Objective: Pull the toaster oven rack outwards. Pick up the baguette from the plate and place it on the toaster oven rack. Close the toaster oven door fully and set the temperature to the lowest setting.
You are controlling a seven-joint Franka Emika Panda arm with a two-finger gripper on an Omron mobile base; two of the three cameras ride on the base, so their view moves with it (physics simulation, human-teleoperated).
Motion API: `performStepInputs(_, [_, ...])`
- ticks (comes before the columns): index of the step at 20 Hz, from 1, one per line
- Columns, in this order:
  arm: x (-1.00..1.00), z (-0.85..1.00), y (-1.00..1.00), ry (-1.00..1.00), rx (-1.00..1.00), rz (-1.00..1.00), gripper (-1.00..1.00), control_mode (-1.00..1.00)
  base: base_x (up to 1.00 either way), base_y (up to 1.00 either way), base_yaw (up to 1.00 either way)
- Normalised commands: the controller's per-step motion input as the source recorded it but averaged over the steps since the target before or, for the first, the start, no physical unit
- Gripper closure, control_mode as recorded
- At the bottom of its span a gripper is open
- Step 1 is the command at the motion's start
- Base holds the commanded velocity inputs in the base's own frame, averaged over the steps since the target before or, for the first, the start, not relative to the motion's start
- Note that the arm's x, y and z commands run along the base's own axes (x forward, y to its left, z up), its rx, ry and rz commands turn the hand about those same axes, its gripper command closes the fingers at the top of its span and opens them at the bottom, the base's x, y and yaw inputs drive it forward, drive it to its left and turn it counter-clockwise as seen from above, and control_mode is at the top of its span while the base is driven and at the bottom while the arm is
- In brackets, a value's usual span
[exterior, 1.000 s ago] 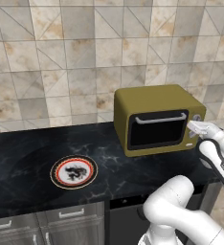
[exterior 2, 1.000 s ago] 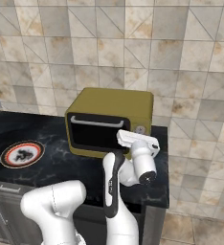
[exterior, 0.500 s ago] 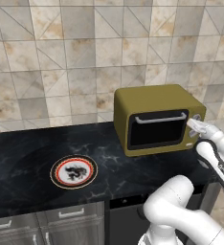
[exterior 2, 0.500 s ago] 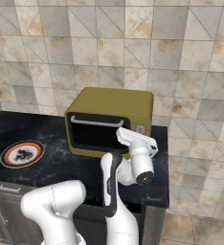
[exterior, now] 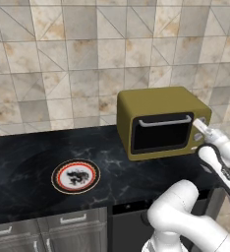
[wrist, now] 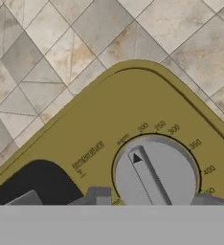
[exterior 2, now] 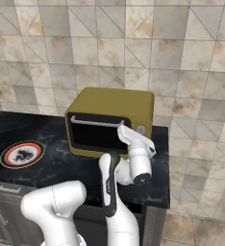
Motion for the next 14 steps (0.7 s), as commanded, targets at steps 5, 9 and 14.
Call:
performStepInputs(5, [-0.07, 0.31, 0.00, -0.59, -0.63, 0.09, 1.00, -1.00, 0.00, 0.00, 0.00])
performStepInputs(9, [-0.05, 0.32, -0.16, -0.58, -0.63, 0.07, 1.00, -1.00, 0.00, 0.00, 0.00])
performStepInputs(14, [-0.32, 0.24, -0.11, -0.34, -0.56, 0.01, 1.00, -1.00, 0.00, 0.00, 0.00])
